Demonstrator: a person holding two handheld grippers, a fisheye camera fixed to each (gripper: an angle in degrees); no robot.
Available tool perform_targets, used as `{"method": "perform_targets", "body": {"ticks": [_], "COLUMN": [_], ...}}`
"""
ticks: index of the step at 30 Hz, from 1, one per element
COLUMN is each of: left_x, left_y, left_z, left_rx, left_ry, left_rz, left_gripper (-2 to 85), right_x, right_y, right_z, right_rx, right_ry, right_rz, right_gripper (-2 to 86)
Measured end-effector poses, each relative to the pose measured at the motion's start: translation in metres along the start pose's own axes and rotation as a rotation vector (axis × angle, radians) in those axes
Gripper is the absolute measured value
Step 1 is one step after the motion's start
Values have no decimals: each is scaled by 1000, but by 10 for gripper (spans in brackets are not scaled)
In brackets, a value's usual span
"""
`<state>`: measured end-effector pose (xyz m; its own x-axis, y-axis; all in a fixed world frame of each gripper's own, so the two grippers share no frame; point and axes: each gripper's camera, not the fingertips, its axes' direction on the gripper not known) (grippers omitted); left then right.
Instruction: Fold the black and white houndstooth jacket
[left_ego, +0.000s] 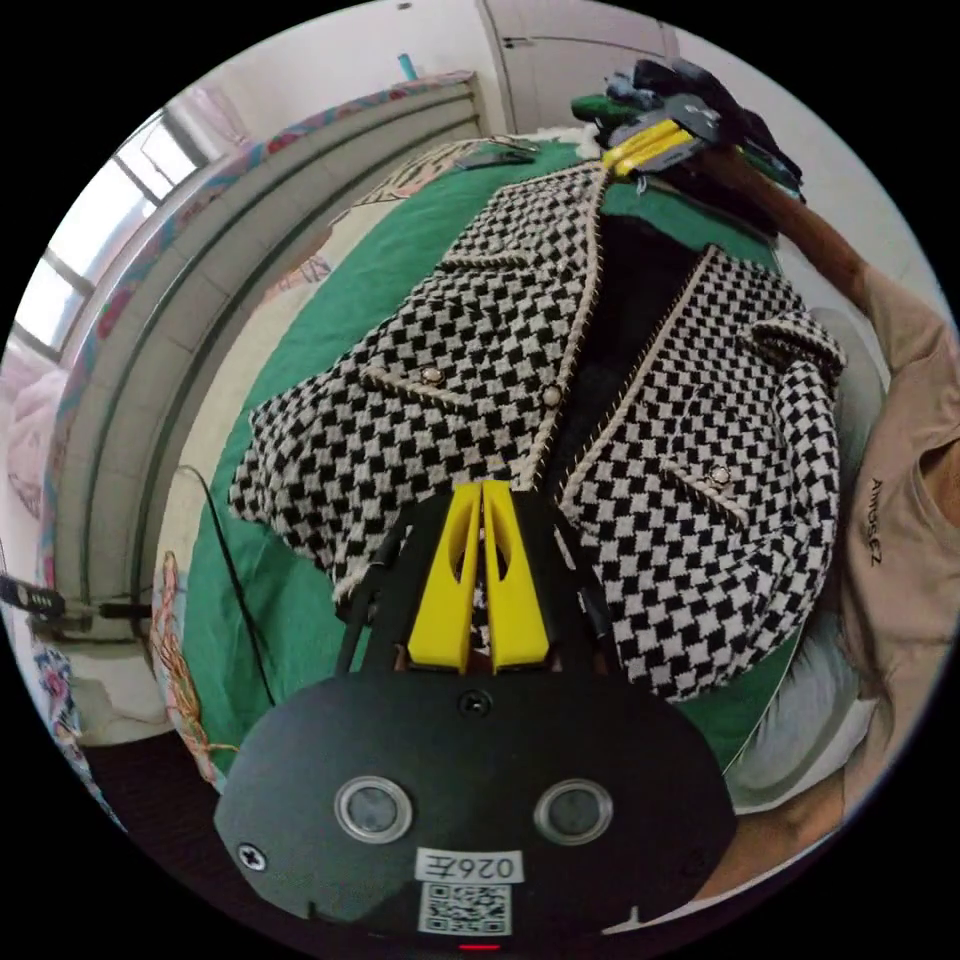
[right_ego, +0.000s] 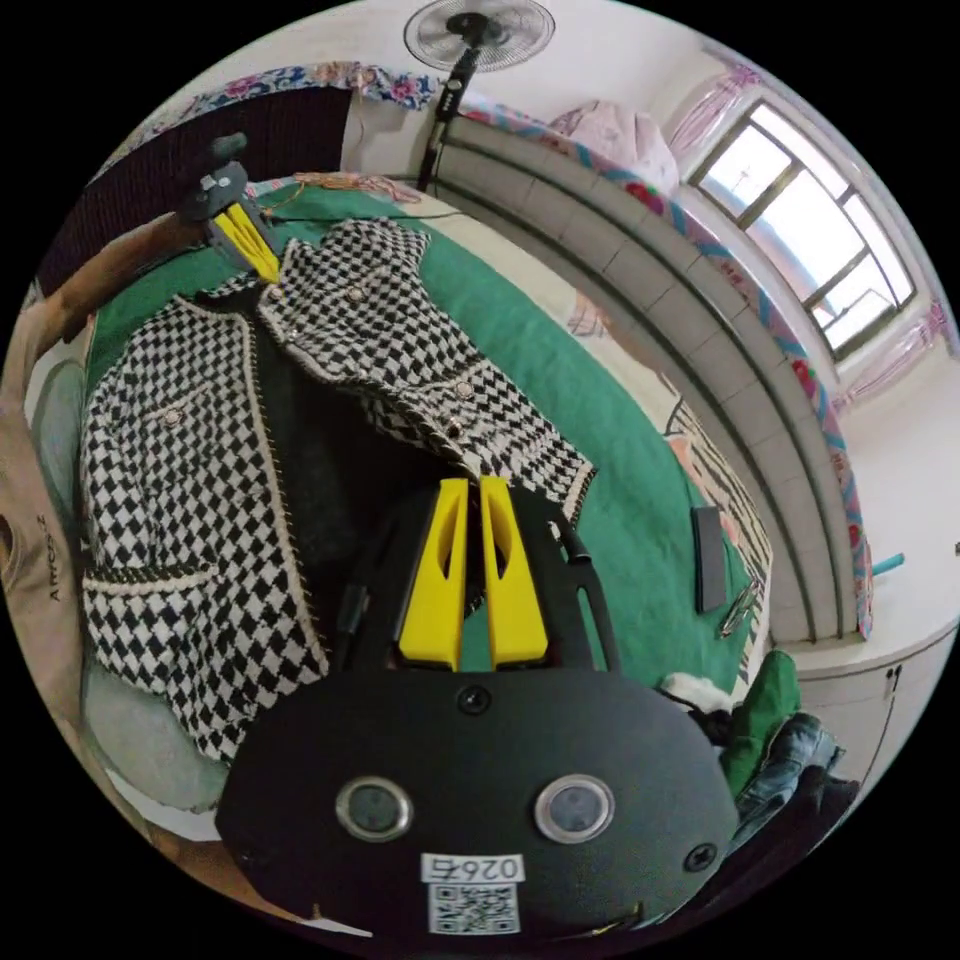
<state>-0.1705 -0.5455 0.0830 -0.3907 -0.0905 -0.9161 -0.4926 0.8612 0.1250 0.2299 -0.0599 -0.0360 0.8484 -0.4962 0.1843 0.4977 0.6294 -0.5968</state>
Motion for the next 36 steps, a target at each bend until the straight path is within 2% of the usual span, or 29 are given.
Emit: {"method": "perform_targets", "body": {"ticks": [2, 4, 6, 9, 11, 13, 19, 21, 23, 28, 29, 32, 34, 36], "left_x": [-19, -36, -49, -55, -60, -64, -86, -91, -90, -87, -89, -94, -97, -97], "left_y": [28, 48, 60, 57, 57, 56, 44, 55, 66, 66, 62, 54, 55, 68], "left_z": [-3, 5, 23, 37, 41, 47, 56, 50, 46, 62, 63, 69, 71, 56], "left_rx": [114, 196, 233, 177, 194, 197, 60, 131, 187, 123, 112, 52, 52, 148], "left_ry": [133, 291, 404, 329, 340, 349, 257, 296, 347, 382, 367, 255, 281, 345], "left_rz": [-160, -300, -444, -533, -564, -599, -713, -768, -788, -790, -785, -789, -783, -770], "left_gripper": [5, 61, 130, 201, 216, 214, 134, 123, 129, 167, 158, 59, 33, 21], "right_x": [-26, -54, -64, -66, -64, -59, -42, -41, -42, -44, -43, -37, -28, -23], "right_y": [14, 29, 39, 47, 52, 58, 79, 85, 89, 99, 101, 112, 121, 124], "right_z": [6, 36, 46, 43, 43, 45, 49, 49, 49, 53, 53, 55, 55, 48], "right_rx": [-42, -196, -192, -131, -114, -94, -31, -20, -17, -20, -17, 2, 8, 15], "right_ry": [2, -19, -4, 6, -18, -54, -170, -188, -185, -160, -163, -188, -232, -230], "right_rz": [-55, -104, -64, 29, 61, 105, 244, 252, 249, 235, 240, 284, 317, 314], "right_gripper": [-12, -8, -5, -7, -8, -7, -5, -2, 1, 1, 1, -2, -4, -8]}}
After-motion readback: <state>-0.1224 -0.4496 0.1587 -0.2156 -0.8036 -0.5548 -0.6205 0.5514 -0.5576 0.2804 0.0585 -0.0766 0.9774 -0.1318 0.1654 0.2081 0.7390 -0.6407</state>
